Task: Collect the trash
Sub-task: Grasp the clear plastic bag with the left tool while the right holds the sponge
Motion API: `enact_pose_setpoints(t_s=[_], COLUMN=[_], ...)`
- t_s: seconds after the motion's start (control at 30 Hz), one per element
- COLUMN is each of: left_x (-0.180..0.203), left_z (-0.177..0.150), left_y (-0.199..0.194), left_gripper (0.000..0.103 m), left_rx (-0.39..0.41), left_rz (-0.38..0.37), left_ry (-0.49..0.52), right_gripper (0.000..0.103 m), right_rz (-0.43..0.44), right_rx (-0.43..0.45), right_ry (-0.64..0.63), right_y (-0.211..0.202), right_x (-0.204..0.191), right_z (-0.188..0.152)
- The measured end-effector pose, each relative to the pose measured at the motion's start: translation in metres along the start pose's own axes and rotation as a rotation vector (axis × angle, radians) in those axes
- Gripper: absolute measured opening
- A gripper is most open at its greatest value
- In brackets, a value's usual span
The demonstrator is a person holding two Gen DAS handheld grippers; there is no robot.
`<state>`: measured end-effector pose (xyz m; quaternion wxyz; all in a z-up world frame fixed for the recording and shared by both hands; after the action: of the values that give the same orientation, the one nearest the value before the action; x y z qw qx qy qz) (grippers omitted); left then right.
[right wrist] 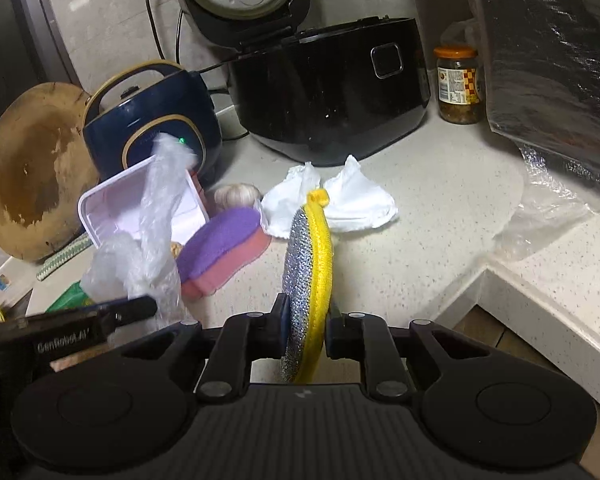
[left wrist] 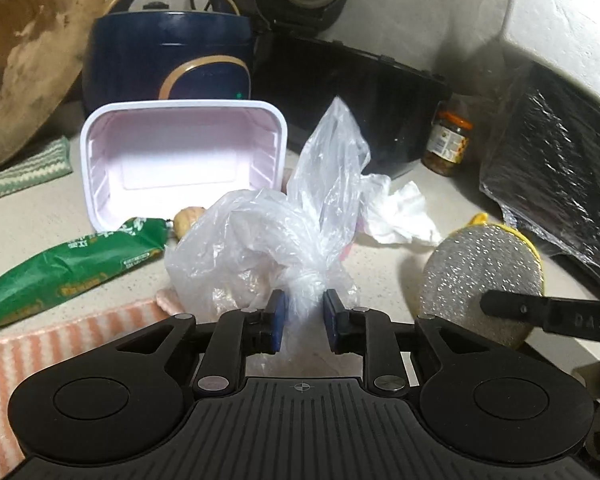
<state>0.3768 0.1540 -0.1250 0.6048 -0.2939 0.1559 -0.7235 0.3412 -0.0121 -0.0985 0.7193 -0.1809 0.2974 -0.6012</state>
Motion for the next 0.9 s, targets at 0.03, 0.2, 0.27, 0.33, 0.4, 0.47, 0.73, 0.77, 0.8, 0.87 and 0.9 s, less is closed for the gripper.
enact_pose_setpoints(t_s=[0.03,0.2,0.27,0.33,0.4,0.47,0.73,0.77,0.8,0.87,0.9], left_x=[0.0,0.003,0.004,0.003,0.0,-0.002,0.02,0.029,0.038,0.058,0.071], left_z=[-0.001,-0.012,-0.015,-0.015,-0.017,-0.017,-0.007,-0.004,-0.002,0.001,0.002], left_y=[0.002,0.003,0.002,0.003,0.005,0.003,-0.01,-0.012,-0.013,-0.013,-0.014], left_gripper=[0.025,0.026,0.023,0.021,0.02,0.019,0.017,0.017,0.017,0.017,0.017], left_rx=[-0.008,-0.04,-0.039,-0.055,-0.068,-0.052,0.032,0.037,0.037,0.028,0.018], left_rz=[-0.005,-0.022,-0.018,-0.011,-0.017,-0.03,-0.133,-0.166,-0.195,-0.259,-0.304], left_ry=[0.002,-0.011,0.005,0.005,-0.038,-0.065,-0.075,-0.06,-0.045,-0.014,0.003], right_gripper=[0.017,0.017,0.016,0.014,0.014,0.014,0.014,0.014,0.014,0.014,0.014], right_rz=[0.0,0.003,0.014,0.035,0.056,0.067,0.014,0.0,-0.013,-0.051,-0.076], right_rx=[0.001,-0.004,-0.01,-0.012,-0.01,0.0,0.033,0.041,0.047,0.065,0.074], right_ry=[-0.004,0.008,0.017,0.029,0.037,0.04,0.058,0.074,0.087,0.109,0.117], right_y=[-0.001,-0.002,-0.003,-0.006,-0.011,-0.018,-0.047,-0.052,-0.056,-0.066,-0.071], right_x=[-0.001,0.002,0.002,0.002,0.001,0.001,0.016,0.022,0.028,0.042,0.05], right_z=[-0.001,-0.005,-0.006,-0.007,-0.008,-0.008,-0.014,-0.014,-0.014,-0.016,-0.018])
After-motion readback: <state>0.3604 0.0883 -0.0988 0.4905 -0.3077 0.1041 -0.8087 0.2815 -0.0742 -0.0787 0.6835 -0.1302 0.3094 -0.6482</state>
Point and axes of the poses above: each gripper's, at about its wrist camera, not at the fingertips, and y roughly the way its jaws point, x to its right, z to its top, the point moved 7 cm from there along y, roughly the way its jaws point, and after that the axes turned 4 degrees about -z, right-handed, at the moved point
